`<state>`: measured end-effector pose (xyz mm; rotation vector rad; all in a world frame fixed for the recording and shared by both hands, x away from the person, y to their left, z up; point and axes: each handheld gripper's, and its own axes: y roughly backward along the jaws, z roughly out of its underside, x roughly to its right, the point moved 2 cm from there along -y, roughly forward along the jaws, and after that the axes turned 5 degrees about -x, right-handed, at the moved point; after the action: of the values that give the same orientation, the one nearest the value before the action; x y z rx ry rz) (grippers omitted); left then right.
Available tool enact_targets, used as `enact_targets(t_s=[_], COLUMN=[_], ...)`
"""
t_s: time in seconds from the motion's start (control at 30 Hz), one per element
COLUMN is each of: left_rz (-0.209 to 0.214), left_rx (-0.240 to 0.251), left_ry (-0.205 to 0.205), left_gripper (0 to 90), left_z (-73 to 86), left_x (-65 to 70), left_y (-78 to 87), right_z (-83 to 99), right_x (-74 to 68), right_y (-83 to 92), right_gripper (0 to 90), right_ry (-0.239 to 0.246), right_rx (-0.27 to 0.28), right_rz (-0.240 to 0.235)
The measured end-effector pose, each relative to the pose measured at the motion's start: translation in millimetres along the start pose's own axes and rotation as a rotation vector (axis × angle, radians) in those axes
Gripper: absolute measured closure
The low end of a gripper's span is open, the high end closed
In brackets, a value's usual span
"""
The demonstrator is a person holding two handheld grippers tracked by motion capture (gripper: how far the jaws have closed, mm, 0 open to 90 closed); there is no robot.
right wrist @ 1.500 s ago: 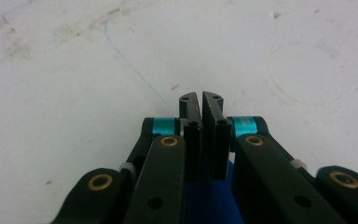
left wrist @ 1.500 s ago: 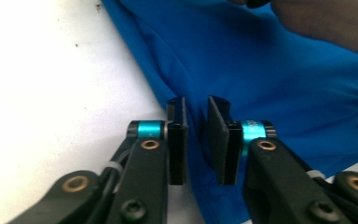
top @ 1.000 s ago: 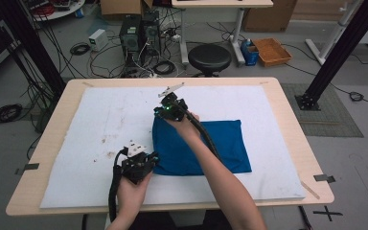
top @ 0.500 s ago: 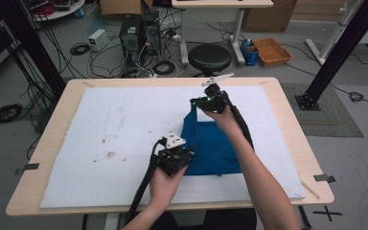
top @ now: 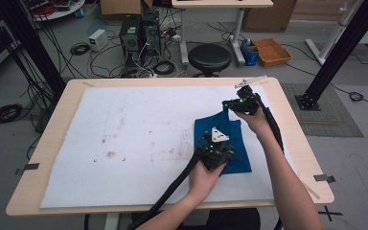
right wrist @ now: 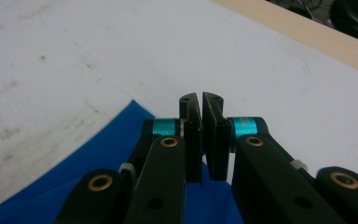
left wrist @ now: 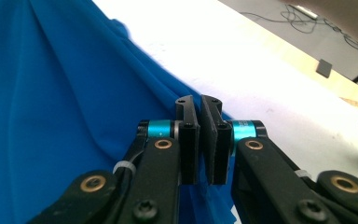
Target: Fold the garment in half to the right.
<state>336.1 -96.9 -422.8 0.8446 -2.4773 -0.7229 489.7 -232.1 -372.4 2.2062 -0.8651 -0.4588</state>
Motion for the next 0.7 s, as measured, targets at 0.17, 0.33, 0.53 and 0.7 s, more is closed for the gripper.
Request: enact_targets(t_s=[0.17, 0.33, 0.53, 0.7], left_rz=[0.017, 0.037, 0.071, 0.059], left_rx=[-0.022, -0.014, 0.038, 0.087], left_ry=[-0.012, -0.003, -0.043, -0.073], left_gripper=[85.3, 83.8, 57.3, 50.8], left_z=[-3.5, -5.6, -6.5, -5.0], left_x=[8.7, 14.3, 21.5, 12.8], left_y=[-21.0, -33.9, -28.3, 2.2], right_z=[14.1, 24.8, 29.6, 31.8], right_x=[14.9, 25.7, 29.0, 28.9], right_y=[1.4, 2.1, 2.9, 17.1], right_gripper=[87.3, 87.2, 77.3, 68.1], right_ry=[-0.007, -0.029, -0.018, -0.05], right_rx=[-0.037, -0.068, -0.108, -0.084], right_rz=[0.037, 0.064, 0.148, 0.183])
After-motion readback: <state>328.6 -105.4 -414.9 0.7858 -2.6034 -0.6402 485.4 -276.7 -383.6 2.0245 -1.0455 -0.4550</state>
